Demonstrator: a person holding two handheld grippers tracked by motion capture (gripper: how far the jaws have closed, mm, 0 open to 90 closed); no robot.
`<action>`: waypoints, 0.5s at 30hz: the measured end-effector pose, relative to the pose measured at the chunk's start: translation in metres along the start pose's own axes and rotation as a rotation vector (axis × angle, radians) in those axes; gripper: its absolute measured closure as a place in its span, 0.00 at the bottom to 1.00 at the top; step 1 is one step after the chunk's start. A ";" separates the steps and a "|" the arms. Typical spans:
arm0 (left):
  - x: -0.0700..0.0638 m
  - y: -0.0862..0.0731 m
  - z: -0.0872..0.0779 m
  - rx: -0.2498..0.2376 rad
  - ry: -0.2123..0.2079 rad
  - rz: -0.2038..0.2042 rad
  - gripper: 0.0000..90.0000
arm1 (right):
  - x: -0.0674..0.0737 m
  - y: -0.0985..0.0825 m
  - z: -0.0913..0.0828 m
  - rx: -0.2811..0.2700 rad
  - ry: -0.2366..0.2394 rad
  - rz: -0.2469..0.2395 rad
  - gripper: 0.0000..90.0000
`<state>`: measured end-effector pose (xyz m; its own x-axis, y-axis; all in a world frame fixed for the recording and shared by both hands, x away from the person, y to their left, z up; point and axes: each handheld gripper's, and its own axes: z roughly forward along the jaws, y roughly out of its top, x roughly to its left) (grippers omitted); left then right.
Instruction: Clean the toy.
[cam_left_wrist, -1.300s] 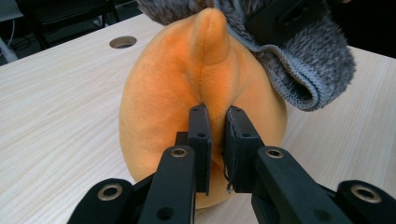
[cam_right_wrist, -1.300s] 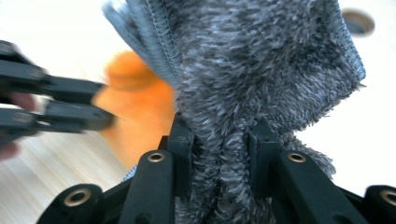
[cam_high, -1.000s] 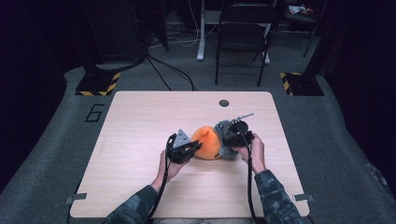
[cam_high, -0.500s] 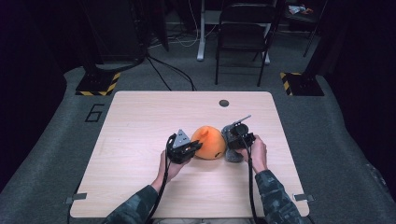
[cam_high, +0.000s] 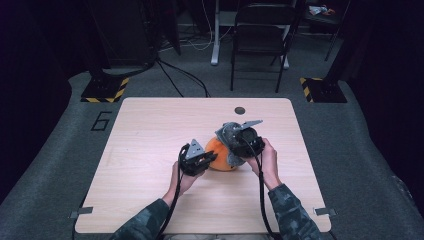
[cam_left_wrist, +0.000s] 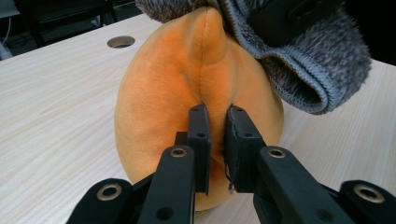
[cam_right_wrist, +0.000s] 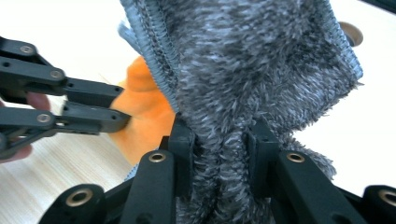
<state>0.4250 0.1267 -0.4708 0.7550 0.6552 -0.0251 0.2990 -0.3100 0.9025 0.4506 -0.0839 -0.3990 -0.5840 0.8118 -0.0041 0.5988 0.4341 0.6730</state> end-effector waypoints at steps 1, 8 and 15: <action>0.000 0.000 0.000 0.000 -0.001 0.000 0.90 | -0.003 -0.001 0.001 0.004 0.002 0.003 0.76; 0.000 -0.001 0.001 -0.007 0.006 -0.006 0.90 | -0.021 -0.011 0.015 0.082 -0.030 0.045 0.76; 0.001 -0.001 0.001 -0.003 0.004 -0.006 0.90 | -0.035 -0.022 0.030 0.149 -0.037 0.089 0.76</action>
<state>0.4258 0.1270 -0.4717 0.7507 0.6601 -0.0288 0.3020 -0.3040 0.9035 0.4742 -0.1099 -0.4362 -0.5060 0.8623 0.0216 0.7234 0.4106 0.5551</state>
